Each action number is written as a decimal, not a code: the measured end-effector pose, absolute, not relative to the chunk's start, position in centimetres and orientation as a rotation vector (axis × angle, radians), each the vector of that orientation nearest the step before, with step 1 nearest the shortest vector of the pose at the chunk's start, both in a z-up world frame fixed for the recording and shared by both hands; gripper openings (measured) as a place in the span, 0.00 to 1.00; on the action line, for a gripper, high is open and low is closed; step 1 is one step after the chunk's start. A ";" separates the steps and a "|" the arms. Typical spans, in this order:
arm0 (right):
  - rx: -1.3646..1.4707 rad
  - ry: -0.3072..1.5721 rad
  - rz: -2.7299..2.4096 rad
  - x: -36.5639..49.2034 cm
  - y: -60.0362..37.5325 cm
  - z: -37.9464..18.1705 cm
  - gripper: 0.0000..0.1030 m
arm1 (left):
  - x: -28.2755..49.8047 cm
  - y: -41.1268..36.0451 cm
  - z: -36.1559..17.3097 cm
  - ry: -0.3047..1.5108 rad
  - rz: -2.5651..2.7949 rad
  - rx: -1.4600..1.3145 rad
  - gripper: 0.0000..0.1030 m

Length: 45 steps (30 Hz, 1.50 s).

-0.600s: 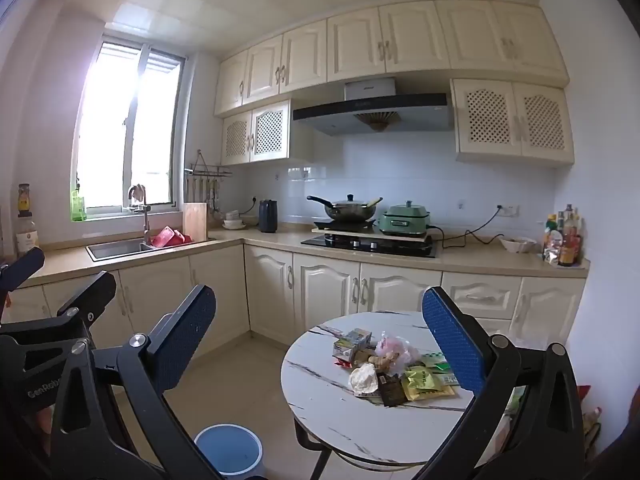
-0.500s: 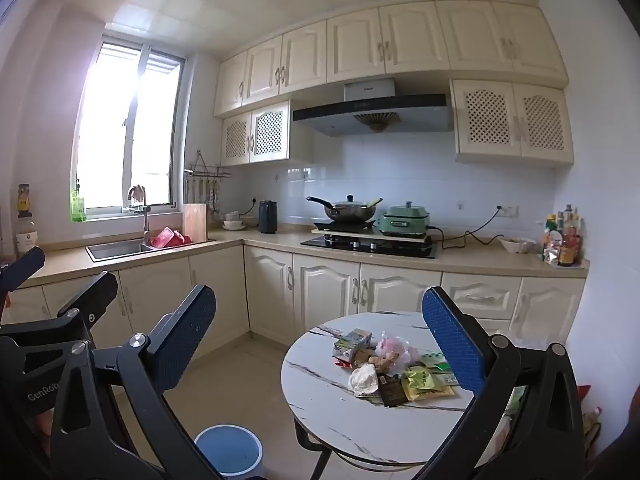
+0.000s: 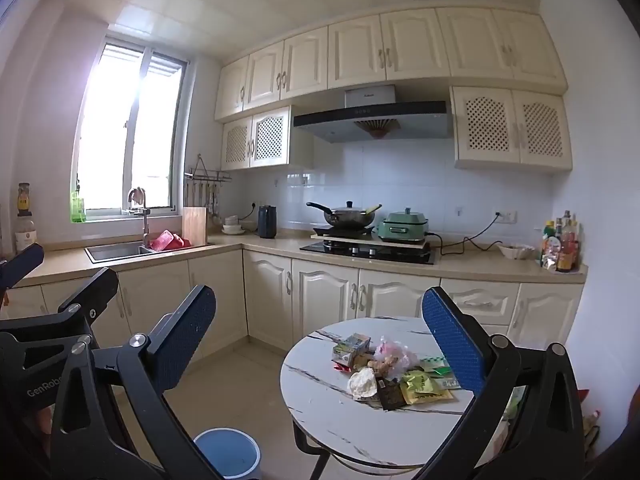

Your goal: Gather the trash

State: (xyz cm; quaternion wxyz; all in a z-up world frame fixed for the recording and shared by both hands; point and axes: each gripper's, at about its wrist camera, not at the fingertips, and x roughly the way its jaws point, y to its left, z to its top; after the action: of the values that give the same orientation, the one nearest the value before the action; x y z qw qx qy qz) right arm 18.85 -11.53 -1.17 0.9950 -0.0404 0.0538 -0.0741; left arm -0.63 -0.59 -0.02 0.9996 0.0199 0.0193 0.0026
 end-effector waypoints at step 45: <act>-0.085 0.108 -0.134 18.9 -11.3 -0.8 1.00 | -0.4 -1.4 -0.3 0.031 0.022 0.031 0.99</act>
State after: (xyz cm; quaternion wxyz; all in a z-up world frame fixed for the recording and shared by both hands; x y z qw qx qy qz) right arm 18.86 -11.27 -0.81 0.9954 -0.0424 0.0541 -0.0670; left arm -0.36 -1.43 -0.27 0.9997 0.0153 0.0154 0.0108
